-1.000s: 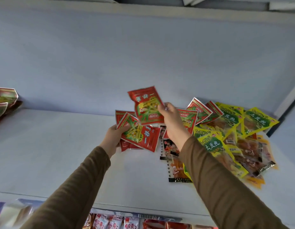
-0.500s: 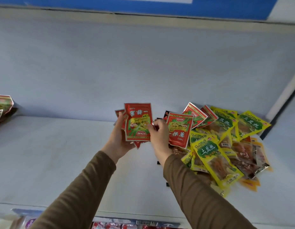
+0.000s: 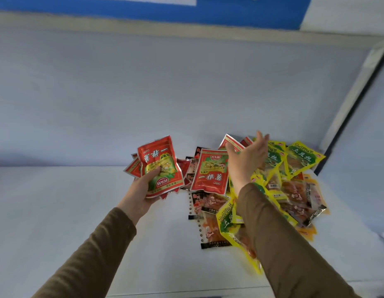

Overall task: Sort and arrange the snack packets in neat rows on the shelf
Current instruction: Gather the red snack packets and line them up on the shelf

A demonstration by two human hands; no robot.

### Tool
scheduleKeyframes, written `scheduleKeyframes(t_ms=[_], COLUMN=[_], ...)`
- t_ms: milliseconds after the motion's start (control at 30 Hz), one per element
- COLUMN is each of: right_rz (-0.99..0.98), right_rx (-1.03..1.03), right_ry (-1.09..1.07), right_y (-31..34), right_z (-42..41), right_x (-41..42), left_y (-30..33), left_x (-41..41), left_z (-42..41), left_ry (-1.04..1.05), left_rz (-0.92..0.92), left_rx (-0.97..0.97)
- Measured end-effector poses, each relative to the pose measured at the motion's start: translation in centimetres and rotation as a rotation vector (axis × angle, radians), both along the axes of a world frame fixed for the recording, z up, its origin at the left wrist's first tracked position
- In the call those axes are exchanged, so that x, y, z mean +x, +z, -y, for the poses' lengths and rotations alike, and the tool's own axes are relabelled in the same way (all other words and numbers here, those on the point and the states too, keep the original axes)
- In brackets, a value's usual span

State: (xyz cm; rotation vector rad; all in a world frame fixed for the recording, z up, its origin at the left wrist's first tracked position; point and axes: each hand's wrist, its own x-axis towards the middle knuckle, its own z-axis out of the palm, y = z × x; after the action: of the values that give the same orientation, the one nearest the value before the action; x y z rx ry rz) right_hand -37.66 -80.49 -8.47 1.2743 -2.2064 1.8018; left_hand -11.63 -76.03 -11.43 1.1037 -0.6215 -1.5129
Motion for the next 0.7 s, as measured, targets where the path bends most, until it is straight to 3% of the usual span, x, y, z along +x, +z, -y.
scheduleKeyframes(t_ms=[100,233,400,567,700], right_rz=[0.146,0.474,0.467,0.298,0.656], right_rx=[0.066,-0.047,-0.003,0.115,0.091], right_ry=[0.009,0.302,0.369,0.364,0.5], right_y=[-0.2,-0.8,-1.0,-1.7,-1.9], right_z=[0.6,0.3,0.2,0.0,1.0], right_x=[-3.1,-2.2,0.2,2.0,2.7], left_y=[-0.3,-0.5,-1.0,-1.9,-1.9], left_x=[-0.2,-0.7,-1.4,-2.3,-3.3], left_z=[0.3,0.6,0.8,0.7,1.2], left_ry=[0.0,-0.013,-0.038,-0.078,-0.089], left_rz=[-0.004,-0.006,0.013,-0.041,-0.066], left_rx=[0.006,0.008,0.003,0.068,0.074])
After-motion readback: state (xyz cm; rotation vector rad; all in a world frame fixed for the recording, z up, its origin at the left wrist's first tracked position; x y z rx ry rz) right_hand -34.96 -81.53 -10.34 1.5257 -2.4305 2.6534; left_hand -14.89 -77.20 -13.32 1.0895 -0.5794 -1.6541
